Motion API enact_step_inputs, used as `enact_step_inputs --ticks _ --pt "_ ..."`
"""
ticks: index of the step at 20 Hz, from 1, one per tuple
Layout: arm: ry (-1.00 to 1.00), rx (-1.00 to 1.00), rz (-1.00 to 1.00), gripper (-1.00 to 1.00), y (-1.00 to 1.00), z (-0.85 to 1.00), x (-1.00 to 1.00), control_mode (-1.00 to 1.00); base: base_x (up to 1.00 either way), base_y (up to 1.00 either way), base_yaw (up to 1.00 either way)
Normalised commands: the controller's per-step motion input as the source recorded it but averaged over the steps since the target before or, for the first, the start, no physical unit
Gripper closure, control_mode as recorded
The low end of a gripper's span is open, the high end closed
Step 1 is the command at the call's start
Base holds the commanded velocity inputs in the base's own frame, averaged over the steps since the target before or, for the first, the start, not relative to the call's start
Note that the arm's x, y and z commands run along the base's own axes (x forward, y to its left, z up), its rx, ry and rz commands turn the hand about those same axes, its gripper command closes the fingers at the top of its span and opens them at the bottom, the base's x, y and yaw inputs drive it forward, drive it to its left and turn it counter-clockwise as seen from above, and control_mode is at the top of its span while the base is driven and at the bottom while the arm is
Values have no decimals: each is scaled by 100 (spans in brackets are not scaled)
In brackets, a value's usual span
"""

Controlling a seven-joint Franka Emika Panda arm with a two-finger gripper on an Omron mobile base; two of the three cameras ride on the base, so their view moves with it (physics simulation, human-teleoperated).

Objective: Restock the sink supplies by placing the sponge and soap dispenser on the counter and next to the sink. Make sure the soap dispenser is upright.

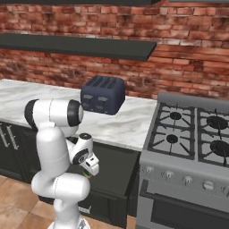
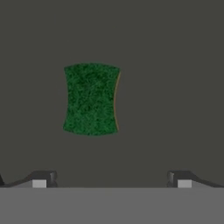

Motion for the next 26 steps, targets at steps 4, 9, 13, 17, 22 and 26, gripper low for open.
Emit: enact_step_inputs --ticks 4,9,13,17,22,26 --pt "0 -2 -1 -100 0 -12 12 -100 0 0 0" --pt "0 -3 -2 -100 0 -24 14 -100 0 0 0" --pt "0 -1 -3 -100 0 -22 26 -100 0 0 0" --pt "0 0 -2 -100 0 -16 23 -100 0 0 0" --pt "0 0 -1 -100 0 -24 19 -100 0 0 0" --pt "1 -2 -1 -100 0 -32 11 -100 0 0 0"
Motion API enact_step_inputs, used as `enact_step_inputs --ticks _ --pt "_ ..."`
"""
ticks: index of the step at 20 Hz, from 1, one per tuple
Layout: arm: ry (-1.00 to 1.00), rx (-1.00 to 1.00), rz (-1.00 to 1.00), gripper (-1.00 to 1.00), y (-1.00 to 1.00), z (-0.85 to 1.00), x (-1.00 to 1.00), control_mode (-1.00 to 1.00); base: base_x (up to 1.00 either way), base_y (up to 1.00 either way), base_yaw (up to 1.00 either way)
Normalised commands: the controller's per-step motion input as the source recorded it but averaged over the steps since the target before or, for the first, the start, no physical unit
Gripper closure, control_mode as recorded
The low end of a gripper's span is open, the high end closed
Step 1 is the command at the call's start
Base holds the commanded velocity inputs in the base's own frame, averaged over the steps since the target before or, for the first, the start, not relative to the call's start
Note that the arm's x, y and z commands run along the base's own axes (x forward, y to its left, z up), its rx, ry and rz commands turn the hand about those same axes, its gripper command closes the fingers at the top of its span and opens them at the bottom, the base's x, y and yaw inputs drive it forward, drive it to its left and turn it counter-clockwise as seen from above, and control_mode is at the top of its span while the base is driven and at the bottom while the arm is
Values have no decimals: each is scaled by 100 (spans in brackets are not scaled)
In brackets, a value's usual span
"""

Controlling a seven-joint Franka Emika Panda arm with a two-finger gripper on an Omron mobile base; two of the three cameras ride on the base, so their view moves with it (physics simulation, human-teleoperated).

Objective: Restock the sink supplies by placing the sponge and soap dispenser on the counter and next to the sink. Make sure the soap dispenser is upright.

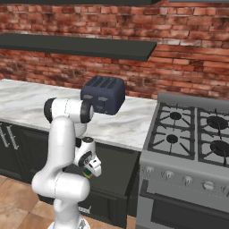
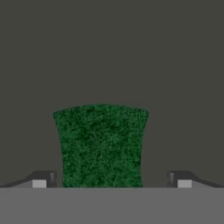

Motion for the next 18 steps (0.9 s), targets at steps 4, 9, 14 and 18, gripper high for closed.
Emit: enact_step_inputs --ticks 4,9,14,18 --pt "0 -1 -1 -100 1 -29 13 -100 0 0 0" --pt "3 -4 0 -100 3 -39 10 -100 0 0 0" --pt "6 -10 0 100 11 -53 0 -100 0 0 0" --pt "0 -3 0 100 14 -23 -3 -100 0 0 0"
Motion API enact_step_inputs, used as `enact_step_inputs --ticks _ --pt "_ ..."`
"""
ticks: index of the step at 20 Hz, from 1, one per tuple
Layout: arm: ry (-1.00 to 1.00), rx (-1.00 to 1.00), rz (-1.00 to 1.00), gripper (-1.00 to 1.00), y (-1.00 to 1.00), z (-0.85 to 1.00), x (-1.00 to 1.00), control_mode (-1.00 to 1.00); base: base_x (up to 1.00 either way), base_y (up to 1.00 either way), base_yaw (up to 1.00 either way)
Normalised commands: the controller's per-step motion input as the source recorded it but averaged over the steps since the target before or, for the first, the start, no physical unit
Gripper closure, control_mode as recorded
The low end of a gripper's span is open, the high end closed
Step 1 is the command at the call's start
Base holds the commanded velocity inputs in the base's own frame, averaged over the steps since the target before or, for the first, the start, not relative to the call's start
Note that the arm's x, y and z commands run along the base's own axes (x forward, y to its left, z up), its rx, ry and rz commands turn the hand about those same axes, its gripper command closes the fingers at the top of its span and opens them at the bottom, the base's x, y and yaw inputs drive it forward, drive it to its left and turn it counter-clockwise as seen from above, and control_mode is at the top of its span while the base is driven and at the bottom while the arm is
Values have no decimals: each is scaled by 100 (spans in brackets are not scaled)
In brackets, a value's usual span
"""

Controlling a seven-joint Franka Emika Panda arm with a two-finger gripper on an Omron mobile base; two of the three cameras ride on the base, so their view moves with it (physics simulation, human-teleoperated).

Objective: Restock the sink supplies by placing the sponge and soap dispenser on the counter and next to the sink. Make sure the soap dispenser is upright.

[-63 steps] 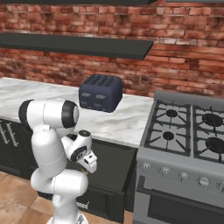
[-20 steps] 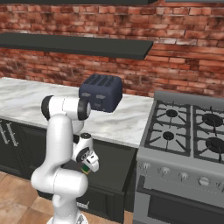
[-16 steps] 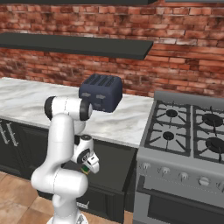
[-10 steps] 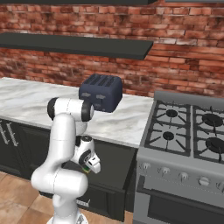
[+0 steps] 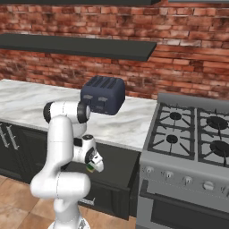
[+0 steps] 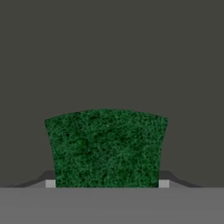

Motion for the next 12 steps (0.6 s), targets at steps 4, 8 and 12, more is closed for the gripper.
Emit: enact_step_inputs --ticks 4,8,12 --pt "5 0 0 100 10 -16 -20 -100 0 0 0" --pt "6 0 0 100 2 -7 -41 -100 0 0 0" --pt "6 0 0 100 0 -11 -68 -100 0 0 0"
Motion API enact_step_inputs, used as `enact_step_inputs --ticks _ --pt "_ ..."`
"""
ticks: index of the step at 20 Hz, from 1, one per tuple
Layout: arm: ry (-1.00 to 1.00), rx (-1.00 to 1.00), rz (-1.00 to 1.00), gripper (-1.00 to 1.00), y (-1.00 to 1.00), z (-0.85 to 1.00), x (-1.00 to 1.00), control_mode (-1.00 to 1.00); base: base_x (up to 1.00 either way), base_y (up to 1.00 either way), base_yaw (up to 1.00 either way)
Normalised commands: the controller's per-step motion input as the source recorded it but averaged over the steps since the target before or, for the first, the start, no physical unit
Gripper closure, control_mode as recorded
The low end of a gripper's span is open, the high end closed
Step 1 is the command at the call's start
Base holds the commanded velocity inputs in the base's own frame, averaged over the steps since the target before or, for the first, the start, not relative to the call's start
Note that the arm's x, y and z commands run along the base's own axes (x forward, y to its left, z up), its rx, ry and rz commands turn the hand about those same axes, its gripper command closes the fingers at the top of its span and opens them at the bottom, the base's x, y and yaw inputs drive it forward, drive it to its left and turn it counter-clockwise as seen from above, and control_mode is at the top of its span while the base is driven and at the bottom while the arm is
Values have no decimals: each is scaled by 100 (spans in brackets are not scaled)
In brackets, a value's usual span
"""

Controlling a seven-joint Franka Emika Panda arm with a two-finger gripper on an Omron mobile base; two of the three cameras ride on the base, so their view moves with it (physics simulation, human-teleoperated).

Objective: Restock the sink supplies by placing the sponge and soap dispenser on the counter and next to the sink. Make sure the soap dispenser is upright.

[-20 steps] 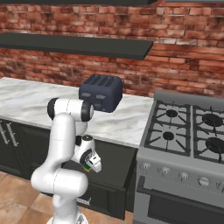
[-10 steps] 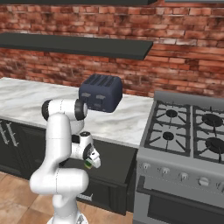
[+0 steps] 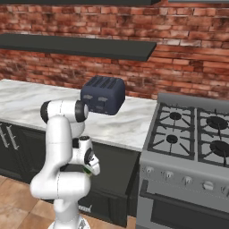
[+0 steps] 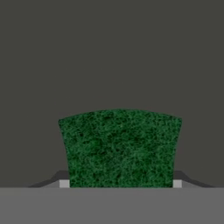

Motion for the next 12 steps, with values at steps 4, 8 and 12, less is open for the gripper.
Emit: enact_step_inputs --ticks 4,8,12 --pt "2 0 0 100 0 -3 -92 -100 0 0 0" --pt "0 0 0 100 0 3 -93 -100 0 0 0" --pt "-2 1 0 100 -13 91 -18 -100 0 0 0"
